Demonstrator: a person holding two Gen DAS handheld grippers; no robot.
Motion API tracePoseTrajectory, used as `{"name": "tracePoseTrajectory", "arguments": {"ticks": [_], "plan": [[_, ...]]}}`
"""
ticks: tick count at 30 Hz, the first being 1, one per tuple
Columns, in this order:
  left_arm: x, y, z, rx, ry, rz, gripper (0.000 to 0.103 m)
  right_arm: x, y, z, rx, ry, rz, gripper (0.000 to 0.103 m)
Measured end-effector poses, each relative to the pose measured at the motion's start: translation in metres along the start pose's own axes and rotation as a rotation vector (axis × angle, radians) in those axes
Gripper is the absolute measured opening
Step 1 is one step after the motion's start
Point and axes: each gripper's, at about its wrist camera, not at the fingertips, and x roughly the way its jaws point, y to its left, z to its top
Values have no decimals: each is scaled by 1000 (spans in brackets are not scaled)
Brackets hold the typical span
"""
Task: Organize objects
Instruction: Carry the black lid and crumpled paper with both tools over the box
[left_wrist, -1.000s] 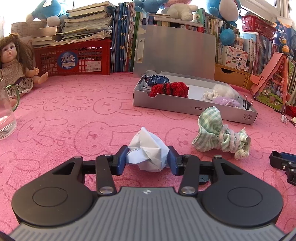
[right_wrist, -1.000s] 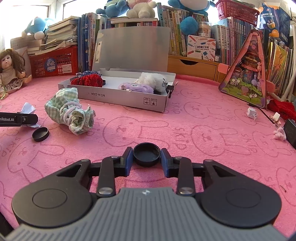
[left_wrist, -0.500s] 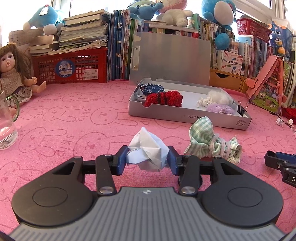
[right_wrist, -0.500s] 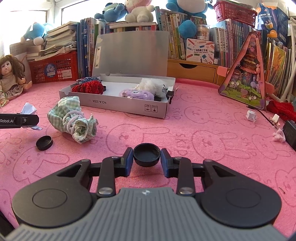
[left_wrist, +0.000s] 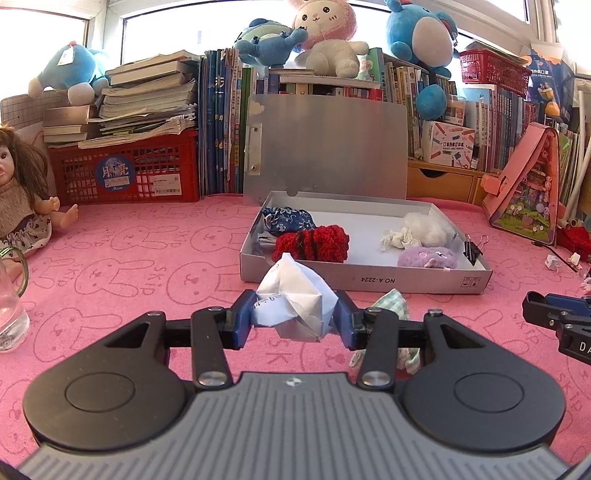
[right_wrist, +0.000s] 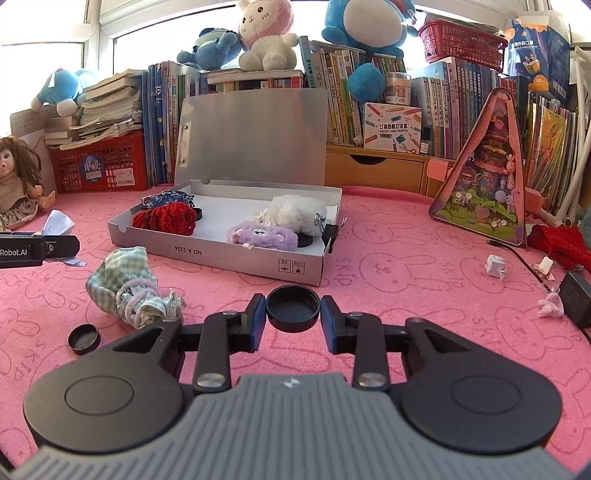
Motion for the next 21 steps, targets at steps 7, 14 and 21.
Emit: {"name": "tracePoseTrajectory", "arguments": {"ticks": [7,14,21], "plan": [[6,-5,15,10,-9,-19,52,5,3,18,-18,-19,-4,37],[16,-9,33,24,-26,-33,52,15,1,33,-6,-16,10,37],[36,-8,50,23,-30,-44,52,35,-1,55,-12,-3,2,37]]}}
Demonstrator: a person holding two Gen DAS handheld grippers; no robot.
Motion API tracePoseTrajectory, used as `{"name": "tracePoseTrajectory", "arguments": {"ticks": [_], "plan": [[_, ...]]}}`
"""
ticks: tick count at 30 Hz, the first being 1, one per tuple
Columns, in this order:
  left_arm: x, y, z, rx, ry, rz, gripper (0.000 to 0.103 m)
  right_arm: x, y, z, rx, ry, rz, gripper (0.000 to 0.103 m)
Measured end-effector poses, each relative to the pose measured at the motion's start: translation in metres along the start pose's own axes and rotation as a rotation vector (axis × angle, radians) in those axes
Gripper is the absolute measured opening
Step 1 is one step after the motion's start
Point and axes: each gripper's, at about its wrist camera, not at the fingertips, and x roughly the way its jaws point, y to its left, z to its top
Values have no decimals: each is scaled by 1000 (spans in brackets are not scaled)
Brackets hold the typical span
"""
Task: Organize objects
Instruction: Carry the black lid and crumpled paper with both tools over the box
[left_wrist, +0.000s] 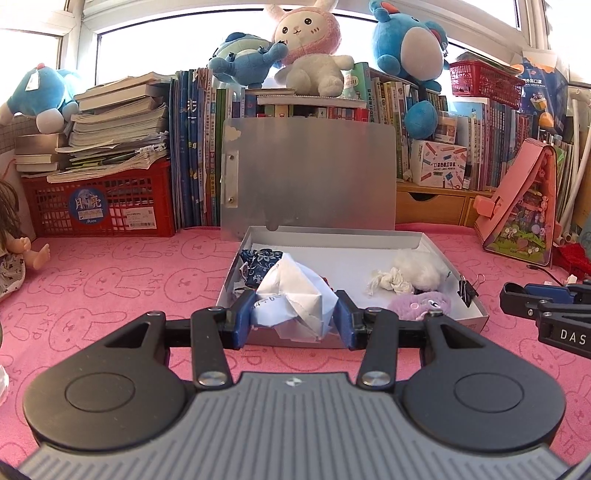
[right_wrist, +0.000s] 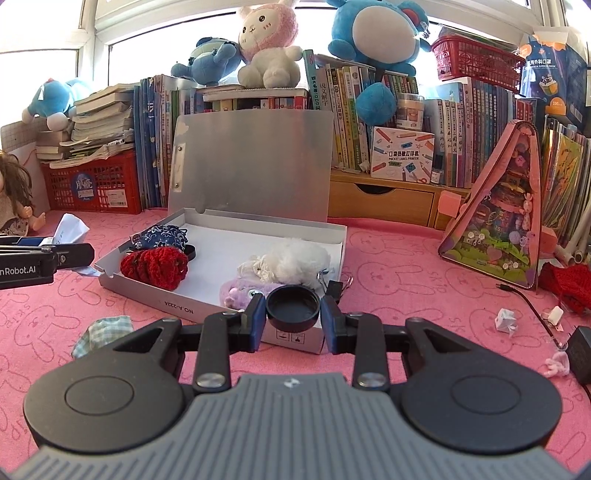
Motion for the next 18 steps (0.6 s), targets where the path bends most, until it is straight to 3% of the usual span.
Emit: {"name": "tracePoseTrajectory", "arguments": {"ticks": [18], "plan": [[43,2,29,-13,-3,-38,52,35,3,26,-16,20,-17,37]]}}
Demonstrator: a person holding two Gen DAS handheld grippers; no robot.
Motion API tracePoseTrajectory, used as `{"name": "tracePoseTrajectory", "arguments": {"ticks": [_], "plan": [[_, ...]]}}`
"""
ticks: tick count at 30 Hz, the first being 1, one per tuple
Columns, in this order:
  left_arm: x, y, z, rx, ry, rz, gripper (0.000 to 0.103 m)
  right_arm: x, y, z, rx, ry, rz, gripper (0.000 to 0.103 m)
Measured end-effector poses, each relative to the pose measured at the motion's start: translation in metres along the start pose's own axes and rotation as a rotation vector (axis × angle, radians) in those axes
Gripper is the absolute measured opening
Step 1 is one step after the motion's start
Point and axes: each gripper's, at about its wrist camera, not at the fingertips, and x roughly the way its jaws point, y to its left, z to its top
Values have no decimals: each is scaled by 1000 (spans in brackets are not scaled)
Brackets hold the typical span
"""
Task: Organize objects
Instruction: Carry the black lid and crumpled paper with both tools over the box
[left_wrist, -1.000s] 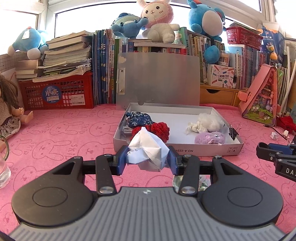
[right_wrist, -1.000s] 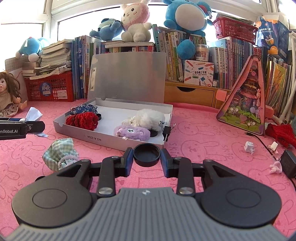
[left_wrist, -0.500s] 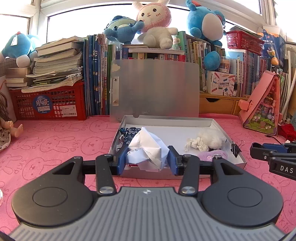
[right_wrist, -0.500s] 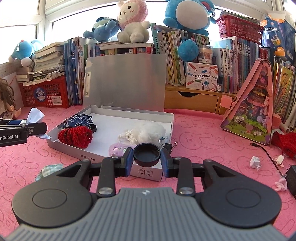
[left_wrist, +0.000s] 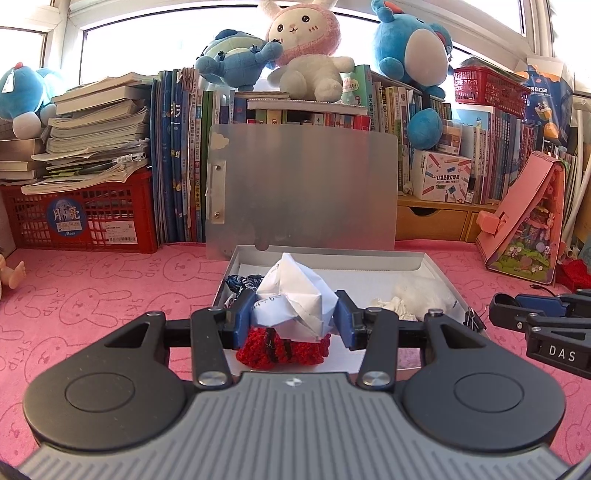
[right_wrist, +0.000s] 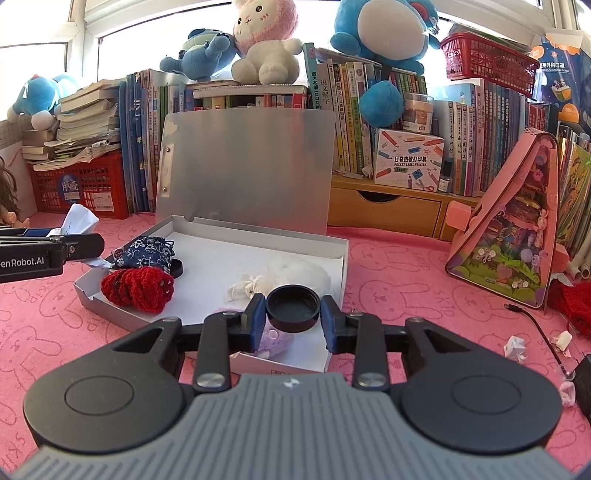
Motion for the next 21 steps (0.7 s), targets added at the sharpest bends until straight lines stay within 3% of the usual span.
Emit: {"name": "tracePoseTrajectory", "arguments": {"ticks": [6,11,21], "plan": [[17,0,4,-5,24,-15,52,12,-3,4,13,18,17,37],[38,-2,15,9,49,-34,52,37,-15,11,87,92,84,37],[98,-2,52,-18,94,-80,52,84,-37,47,208,151,125,37]]}}
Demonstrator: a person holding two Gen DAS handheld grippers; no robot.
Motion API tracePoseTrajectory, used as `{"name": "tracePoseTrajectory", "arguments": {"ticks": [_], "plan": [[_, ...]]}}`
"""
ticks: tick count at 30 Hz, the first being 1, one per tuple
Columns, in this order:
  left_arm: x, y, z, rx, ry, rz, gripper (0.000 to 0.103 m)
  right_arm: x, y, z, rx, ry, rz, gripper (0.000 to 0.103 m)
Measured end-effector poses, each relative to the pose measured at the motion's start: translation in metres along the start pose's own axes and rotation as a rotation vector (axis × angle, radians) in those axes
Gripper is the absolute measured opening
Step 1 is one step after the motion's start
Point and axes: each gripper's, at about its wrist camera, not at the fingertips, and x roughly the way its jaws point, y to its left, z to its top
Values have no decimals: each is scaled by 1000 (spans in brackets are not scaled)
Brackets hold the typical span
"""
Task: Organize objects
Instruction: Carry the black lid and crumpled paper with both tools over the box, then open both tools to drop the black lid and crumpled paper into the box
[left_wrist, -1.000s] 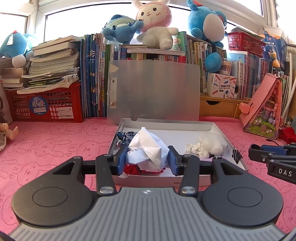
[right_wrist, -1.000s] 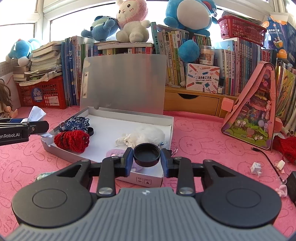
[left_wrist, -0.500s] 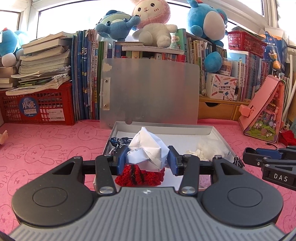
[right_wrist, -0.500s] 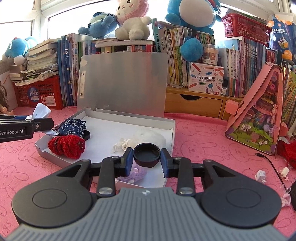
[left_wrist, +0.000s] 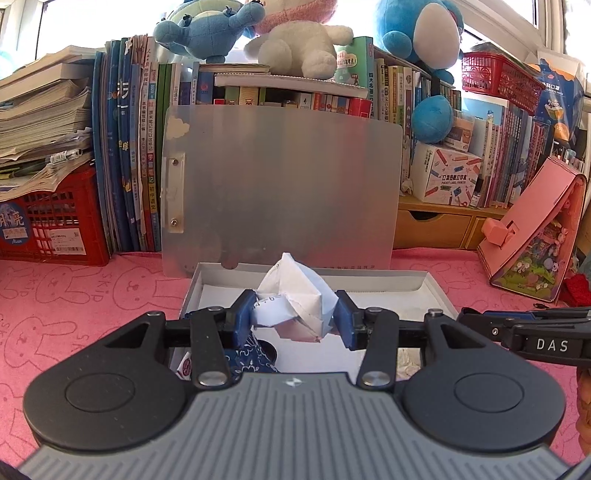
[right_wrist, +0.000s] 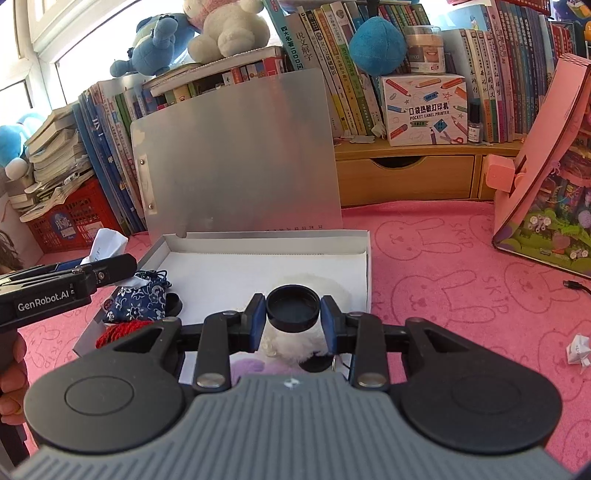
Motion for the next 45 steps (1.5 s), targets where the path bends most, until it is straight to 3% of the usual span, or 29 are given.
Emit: {"name": "tracePoseTrajectory", "arguments": {"ticks": [8,24,45], "plan": [[43,3,8,5,67,1,52,38,-14,23,93,33,16,37],[92,11,-3,54,165,3,52,107,-11,30,57,101,-18,38],[109,6,-13,84,195,12,53,126,-12,18,27,138,-37,39]]}}
